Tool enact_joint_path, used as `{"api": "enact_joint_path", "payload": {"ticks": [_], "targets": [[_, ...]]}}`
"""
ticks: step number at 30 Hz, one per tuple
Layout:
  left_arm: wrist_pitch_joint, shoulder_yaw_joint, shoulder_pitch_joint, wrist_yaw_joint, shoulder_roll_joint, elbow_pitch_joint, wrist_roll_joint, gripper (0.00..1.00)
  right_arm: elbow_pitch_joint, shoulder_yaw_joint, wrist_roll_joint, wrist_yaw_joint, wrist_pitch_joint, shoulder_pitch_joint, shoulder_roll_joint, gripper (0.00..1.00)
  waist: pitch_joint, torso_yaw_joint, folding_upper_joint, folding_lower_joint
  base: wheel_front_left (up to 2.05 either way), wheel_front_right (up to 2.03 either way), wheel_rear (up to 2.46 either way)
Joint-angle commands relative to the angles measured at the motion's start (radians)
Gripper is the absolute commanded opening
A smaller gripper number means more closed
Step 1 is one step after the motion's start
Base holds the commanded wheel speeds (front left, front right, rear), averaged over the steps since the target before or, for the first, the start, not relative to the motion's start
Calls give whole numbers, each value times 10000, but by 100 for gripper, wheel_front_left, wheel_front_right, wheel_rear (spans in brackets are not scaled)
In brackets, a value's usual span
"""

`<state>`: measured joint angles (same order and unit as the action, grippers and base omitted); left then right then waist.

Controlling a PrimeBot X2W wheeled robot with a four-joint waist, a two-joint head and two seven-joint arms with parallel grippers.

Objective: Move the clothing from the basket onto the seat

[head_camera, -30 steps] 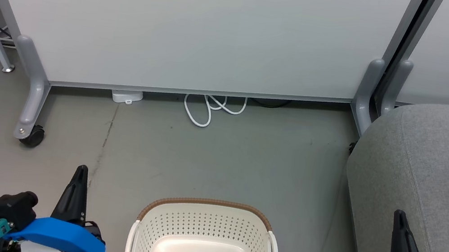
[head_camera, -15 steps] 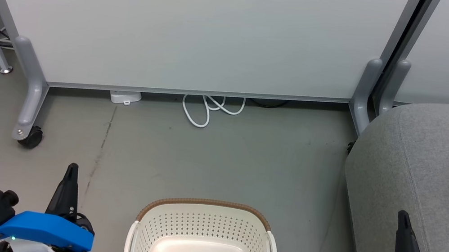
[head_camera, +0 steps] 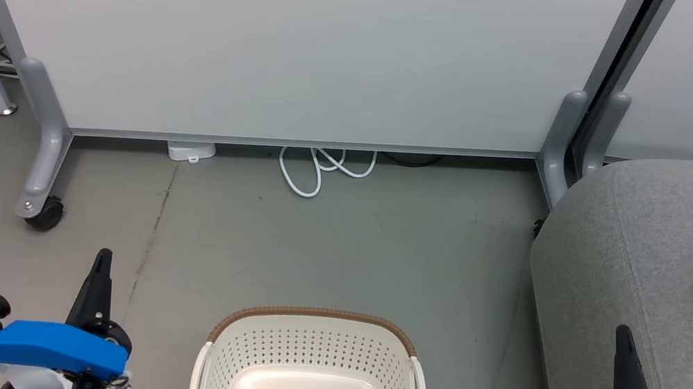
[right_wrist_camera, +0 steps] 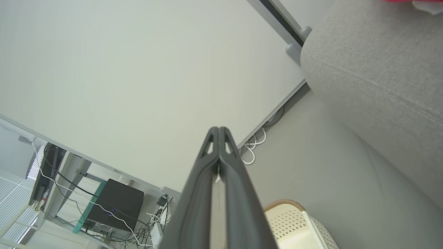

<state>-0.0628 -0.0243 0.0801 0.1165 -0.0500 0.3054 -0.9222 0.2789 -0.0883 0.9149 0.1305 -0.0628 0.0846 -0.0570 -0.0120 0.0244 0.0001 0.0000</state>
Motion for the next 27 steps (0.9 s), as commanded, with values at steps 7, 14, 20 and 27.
{"api": "enact_joint_path", "payload": {"ticks": [7, 14, 20, 27], "targets": [[279, -193, 260, 101, -7, -221, -1040, 0, -172, -59, 1061, 3, 262, 207, 5, 0, 9, -24, -1, 0, 0, 0, 0], [476, -279, 278, 99, -6, -276, -1812, 0, -201, -87, 1833, 3, 460, 224, 13, 0, 17, -46, -1, 0, 0, 0, 0], [641, -366, 293, 108, -6, -324, -2433, 0, -223, -109, 2461, 3, 627, 239, 21, 0, 24, -65, -1, 0, 0, 0, 0], [812, -459, 306, 113, -6, -371, -3120, 0, -249, -134, 3152, 3, 804, 254, 29, 0, 32, -88, -1, 0, 0, 0, 0]]}}
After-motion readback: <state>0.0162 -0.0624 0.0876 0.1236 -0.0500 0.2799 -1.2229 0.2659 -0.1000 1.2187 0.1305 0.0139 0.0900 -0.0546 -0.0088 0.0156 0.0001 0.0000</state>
